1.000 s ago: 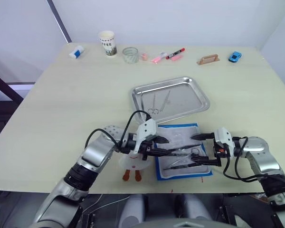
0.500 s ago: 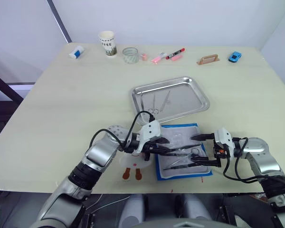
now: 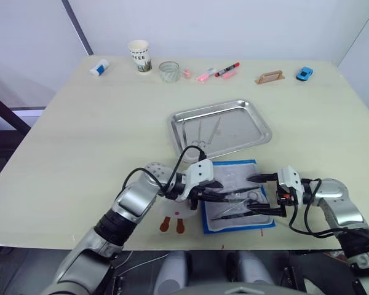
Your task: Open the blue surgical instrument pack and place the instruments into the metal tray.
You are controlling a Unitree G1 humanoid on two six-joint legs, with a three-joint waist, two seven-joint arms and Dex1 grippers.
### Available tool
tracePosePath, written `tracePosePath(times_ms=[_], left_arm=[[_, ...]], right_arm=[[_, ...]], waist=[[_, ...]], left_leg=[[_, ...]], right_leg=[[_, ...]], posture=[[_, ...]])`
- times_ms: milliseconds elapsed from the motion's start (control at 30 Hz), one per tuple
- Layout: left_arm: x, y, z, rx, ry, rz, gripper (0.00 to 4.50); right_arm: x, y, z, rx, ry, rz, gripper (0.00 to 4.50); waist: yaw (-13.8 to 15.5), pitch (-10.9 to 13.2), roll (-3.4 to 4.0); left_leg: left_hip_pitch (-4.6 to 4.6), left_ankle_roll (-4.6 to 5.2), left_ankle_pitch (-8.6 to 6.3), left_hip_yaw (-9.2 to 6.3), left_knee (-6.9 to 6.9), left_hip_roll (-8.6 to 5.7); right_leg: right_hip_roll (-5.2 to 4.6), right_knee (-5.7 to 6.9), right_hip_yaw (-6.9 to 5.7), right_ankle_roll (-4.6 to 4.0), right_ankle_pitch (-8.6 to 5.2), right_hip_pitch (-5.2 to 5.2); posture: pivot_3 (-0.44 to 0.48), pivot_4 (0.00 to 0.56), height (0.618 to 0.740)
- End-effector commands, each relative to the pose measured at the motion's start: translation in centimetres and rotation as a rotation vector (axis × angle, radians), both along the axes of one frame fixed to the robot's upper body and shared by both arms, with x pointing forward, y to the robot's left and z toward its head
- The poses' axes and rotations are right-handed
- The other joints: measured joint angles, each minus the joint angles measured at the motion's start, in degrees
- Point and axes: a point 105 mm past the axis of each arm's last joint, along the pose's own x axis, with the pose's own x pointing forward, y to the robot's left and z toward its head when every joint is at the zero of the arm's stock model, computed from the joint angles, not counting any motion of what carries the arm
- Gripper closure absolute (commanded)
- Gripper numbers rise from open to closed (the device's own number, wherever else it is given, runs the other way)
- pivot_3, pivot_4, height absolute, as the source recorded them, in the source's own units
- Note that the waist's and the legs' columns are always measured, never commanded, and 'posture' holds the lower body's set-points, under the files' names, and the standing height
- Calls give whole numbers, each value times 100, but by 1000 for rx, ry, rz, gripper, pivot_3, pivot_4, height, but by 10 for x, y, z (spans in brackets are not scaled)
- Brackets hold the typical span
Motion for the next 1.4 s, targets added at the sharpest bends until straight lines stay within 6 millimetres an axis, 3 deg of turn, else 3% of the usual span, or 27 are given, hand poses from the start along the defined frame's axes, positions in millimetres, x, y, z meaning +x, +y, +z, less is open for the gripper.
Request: tracePosePath(times_ms=[33, 333, 433, 500, 800, 1400], left_arm=[[0, -2, -5, 43, -31, -9, 2957], [-7, 3, -10, 79, -3, -40, 2957], [-8, 7, -15, 110, -8, -52, 3647], [-8, 7, -15, 109, -5, -49, 4466], [-3, 14, -9, 114, -19, -42, 4466], [-1, 54, 20, 155, -26, -30, 4466]], right_arm=[[-10, -4, -16, -38, 82, 1, 0], [-11, -4, -16, -39, 86, 0, 0], [-10, -2, -16, -37, 87, 2, 0], [-11, -2, -16, -36, 87, 3, 0], [-11, -1, -17, -37, 89, 7, 0], [-6, 2, -21, -52, 89, 28, 0]], waist=[[2, 0, 0], [19, -1, 1], [20, -1, 1], [21, -2, 0], [17, -2, 1], [-50, -2, 1]], left_leg=[[0, 0, 0, 0, 0, 0], [1, 0, 0, 0, 0, 0], [1, 0, 0, 0, 0, 0], [1, 0, 0, 1, 0, 0], [3, 0, 0, 0, 0, 2], [6, 0, 0, 3, -3, 12]], right_leg=[[0, 0, 0, 0, 0, 0], [0, 0, 0, 0, 0, 0], [0, 0, 0, 0, 0, 0], [0, 0, 0, 0, 0, 0], [3, 3, 1, 0, 0, 1], [12, 8, 3, -8, -5, -3]], posture=[[0, 150, 740], [0, 150, 740], [0, 150, 740], [0, 150, 740], [0, 150, 740], [0, 150, 740]])
